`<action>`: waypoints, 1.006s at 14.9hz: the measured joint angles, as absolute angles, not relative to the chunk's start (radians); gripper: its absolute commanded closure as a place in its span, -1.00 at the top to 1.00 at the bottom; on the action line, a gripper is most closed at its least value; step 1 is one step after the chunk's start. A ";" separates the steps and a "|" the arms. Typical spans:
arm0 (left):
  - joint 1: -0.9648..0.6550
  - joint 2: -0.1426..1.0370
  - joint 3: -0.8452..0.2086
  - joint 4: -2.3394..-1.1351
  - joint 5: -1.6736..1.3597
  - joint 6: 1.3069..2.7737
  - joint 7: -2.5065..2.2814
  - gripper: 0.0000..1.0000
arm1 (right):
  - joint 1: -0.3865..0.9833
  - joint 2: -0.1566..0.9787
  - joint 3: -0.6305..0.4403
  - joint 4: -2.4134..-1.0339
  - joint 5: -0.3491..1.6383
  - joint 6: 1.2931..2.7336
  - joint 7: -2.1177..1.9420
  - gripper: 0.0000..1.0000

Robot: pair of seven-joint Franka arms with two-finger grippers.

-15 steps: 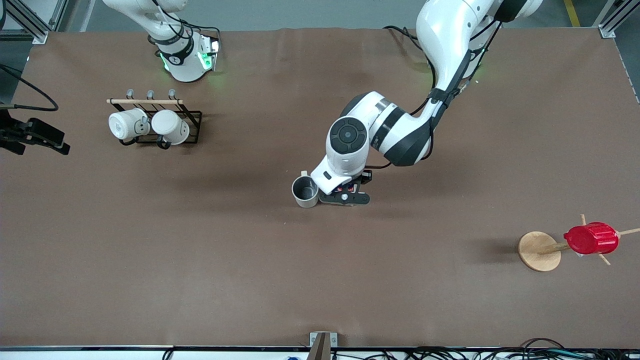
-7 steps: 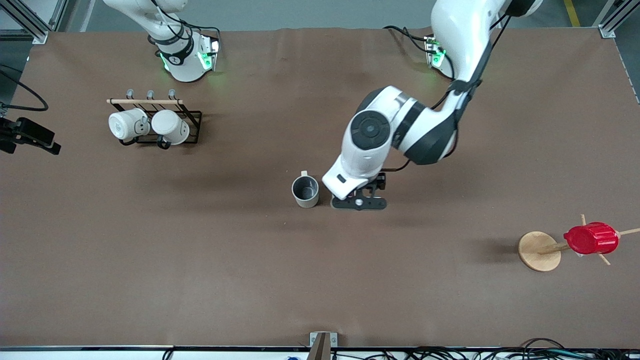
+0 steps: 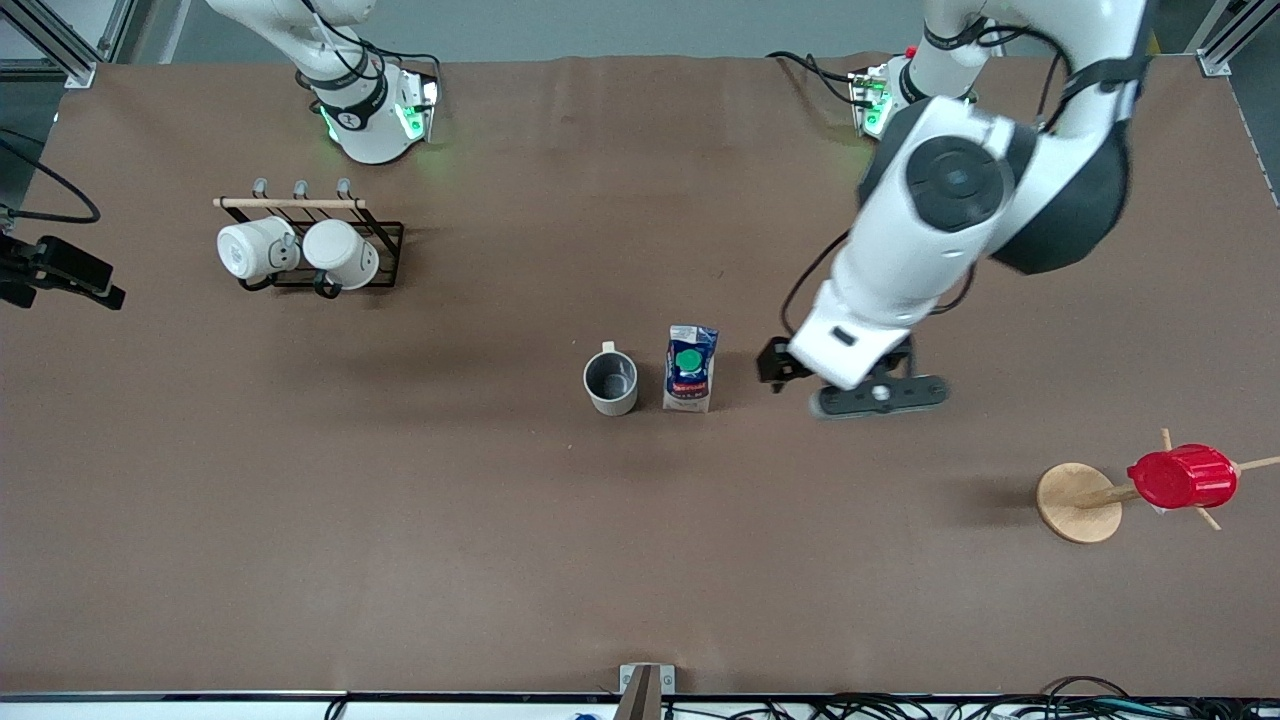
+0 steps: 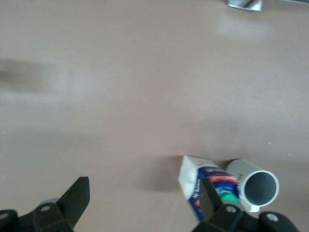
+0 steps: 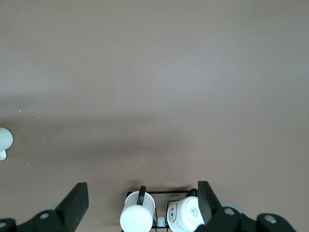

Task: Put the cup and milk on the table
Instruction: 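Open the left gripper and draw it back from the carton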

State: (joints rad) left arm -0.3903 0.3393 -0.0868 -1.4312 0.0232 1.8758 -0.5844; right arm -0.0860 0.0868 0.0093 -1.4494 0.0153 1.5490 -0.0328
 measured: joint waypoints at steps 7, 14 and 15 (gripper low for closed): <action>-0.222 0.144 -0.086 -1.625 -0.036 1.875 -0.349 1.00 | -0.090 0.087 0.008 -1.449 0.016 1.548 -0.059 1.00; -0.095 0.036 -0.113 -1.714 0.001 1.832 -0.192 1.00 | -0.100 0.087 0.006 -1.449 0.016 1.548 -0.091 1.00; -0.087 0.025 -0.118 -1.714 0.032 1.810 -0.185 1.00 | -0.103 0.087 0.006 -1.449 0.016 1.548 -0.127 1.00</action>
